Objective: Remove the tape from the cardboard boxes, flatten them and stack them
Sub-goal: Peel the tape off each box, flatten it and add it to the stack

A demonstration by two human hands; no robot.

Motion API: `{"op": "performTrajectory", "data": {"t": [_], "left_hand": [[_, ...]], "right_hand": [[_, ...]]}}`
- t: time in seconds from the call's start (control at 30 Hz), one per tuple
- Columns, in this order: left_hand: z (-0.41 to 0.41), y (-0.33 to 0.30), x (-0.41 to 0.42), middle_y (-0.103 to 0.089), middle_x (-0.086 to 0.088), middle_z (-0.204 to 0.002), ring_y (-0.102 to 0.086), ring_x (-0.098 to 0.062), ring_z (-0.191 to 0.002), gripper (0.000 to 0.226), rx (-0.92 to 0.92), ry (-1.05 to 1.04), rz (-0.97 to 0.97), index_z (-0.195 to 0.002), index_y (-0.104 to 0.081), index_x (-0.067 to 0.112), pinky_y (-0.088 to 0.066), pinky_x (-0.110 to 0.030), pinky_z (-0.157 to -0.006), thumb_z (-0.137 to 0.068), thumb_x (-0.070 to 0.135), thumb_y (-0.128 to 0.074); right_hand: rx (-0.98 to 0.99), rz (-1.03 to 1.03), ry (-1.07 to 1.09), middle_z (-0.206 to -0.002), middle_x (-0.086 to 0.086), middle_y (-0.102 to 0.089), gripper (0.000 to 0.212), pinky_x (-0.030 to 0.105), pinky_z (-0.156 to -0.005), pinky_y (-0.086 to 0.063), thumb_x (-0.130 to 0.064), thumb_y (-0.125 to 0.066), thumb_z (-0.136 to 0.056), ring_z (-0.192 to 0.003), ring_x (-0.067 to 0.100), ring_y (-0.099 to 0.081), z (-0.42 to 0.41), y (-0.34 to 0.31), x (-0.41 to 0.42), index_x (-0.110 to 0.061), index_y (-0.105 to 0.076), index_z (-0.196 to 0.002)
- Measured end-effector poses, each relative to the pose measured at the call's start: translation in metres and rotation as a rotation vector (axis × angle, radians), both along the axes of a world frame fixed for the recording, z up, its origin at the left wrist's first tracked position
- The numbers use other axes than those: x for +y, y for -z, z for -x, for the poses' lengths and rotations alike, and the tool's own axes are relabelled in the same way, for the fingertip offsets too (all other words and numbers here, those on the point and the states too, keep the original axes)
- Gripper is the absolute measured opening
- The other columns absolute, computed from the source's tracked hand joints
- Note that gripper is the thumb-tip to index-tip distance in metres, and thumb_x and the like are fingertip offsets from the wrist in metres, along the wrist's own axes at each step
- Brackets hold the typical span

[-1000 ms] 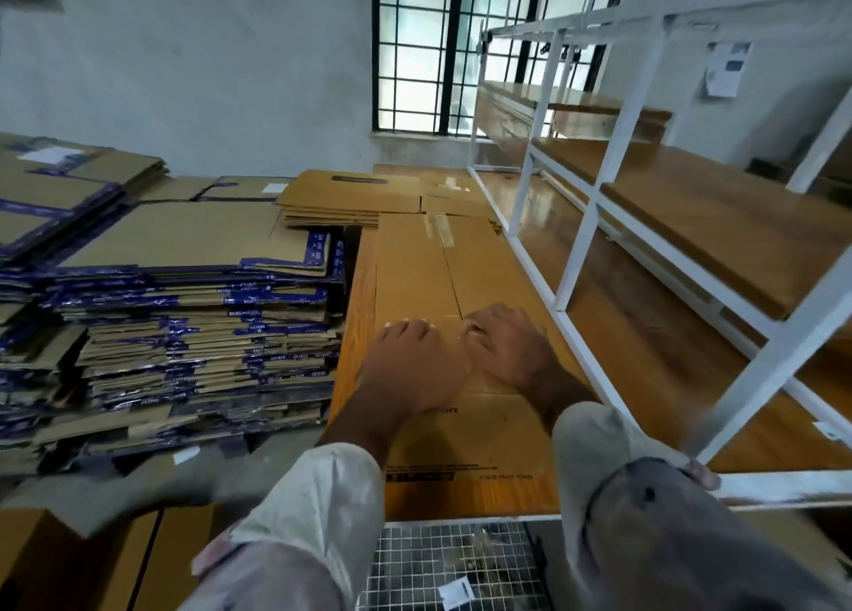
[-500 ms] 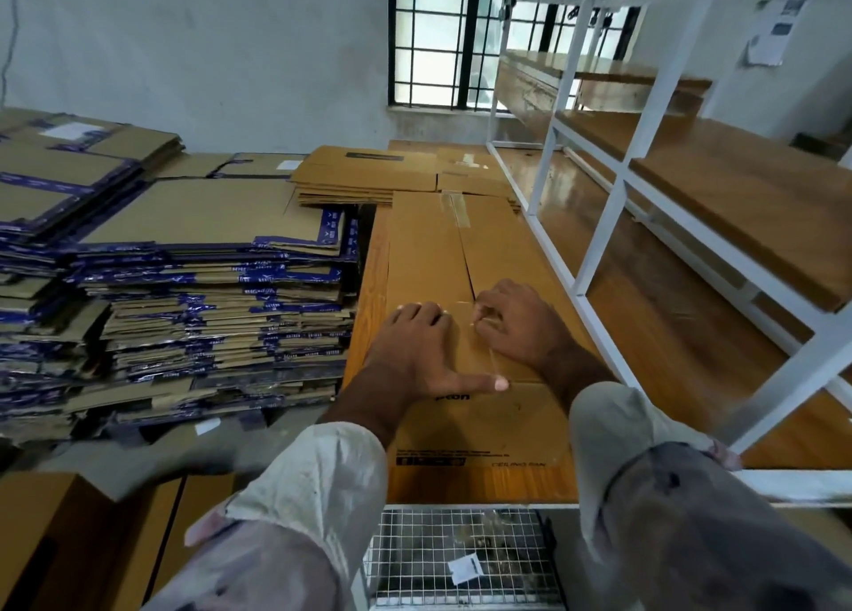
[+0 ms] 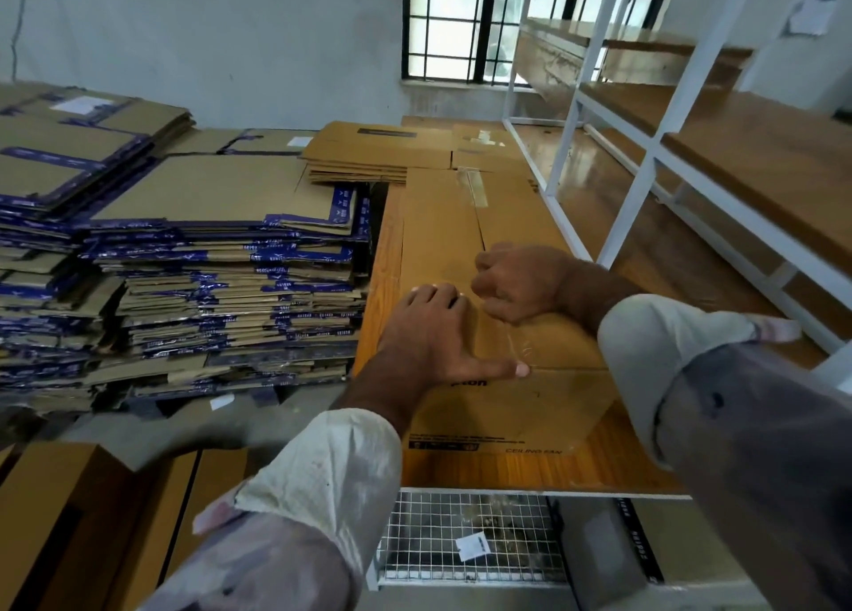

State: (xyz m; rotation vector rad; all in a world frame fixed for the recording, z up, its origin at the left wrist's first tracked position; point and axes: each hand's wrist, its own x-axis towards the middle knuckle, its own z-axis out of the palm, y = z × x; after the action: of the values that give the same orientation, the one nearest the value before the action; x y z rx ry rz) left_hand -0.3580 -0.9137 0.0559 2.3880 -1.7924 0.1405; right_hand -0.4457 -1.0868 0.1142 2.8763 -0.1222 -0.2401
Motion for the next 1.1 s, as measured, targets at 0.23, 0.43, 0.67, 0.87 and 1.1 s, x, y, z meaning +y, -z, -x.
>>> {"op": "performTrajectory", "data": {"t": [0.23,0.43,0.67,0.87,1.1], "left_hand": [[-0.001,0.001,-0.001,-0.050,-0.006,-0.145,-0.043,-0.026,-0.133,0.130,0.006,-0.002,0.012,-0.141,-0.053,0.013,-0.032,-0.046,-0.116,-0.055,0.108,-0.030],[-0.002,0.000,0.000,-0.050,-0.005,-0.144,-0.043,-0.026,-0.132,0.130,0.016,0.002,0.007,-0.138,-0.055,0.014,-0.032,-0.046,-0.114,-0.053,0.109,-0.028],[-0.001,-0.002,0.002,-0.049,-0.006,-0.144,-0.042,-0.027,-0.133,0.129,0.023,0.013,0.000,-0.142,-0.052,0.015,-0.032,-0.045,-0.114,-0.055,0.107,-0.029],[0.000,-0.002,0.004,-0.047,-0.005,-0.146,-0.040,-0.026,-0.134,0.133,0.028,0.015,0.024,-0.143,-0.050,0.014,-0.030,-0.045,-0.116,-0.053,0.108,-0.025],[-0.003,0.004,-0.002,-0.055,-0.004,-0.126,-0.049,-0.023,-0.114,0.116,-0.077,0.071,0.135,-0.122,-0.063,0.015,-0.045,-0.043,-0.095,-0.062,0.104,-0.021]], "right_hand": [[0.029,-0.339,0.173,-0.082,0.001,-0.061,0.016,0.047,-0.077,-0.055,-0.037,-0.057,-0.079,-0.078,0.021,-0.059,-0.007,0.001,-0.011,-0.022,-0.062,-0.074],[0.205,-0.289,0.365,-0.088,-0.004,-0.063,0.015,0.043,-0.090,-0.053,-0.027,-0.065,-0.094,-0.093,0.019,-0.061,-0.024,-0.006,-0.015,-0.031,-0.060,-0.081],[0.162,-0.188,0.442,-0.098,0.006,-0.061,0.014,0.045,-0.089,-0.057,-0.035,-0.055,-0.099,-0.093,0.025,-0.063,-0.016,0.009,0.004,-0.023,-0.052,-0.092],[0.016,-0.237,0.422,-0.099,0.004,-0.054,0.016,0.040,-0.084,-0.053,-0.035,-0.054,-0.101,-0.091,0.022,-0.057,0.006,0.014,0.014,-0.019,-0.050,-0.098],[-0.414,-0.394,0.378,-0.081,-0.010,-0.038,0.042,0.029,-0.067,-0.031,-0.058,-0.026,-0.078,-0.077,0.015,-0.043,0.059,0.026,0.045,-0.023,-0.043,-0.091]]}}
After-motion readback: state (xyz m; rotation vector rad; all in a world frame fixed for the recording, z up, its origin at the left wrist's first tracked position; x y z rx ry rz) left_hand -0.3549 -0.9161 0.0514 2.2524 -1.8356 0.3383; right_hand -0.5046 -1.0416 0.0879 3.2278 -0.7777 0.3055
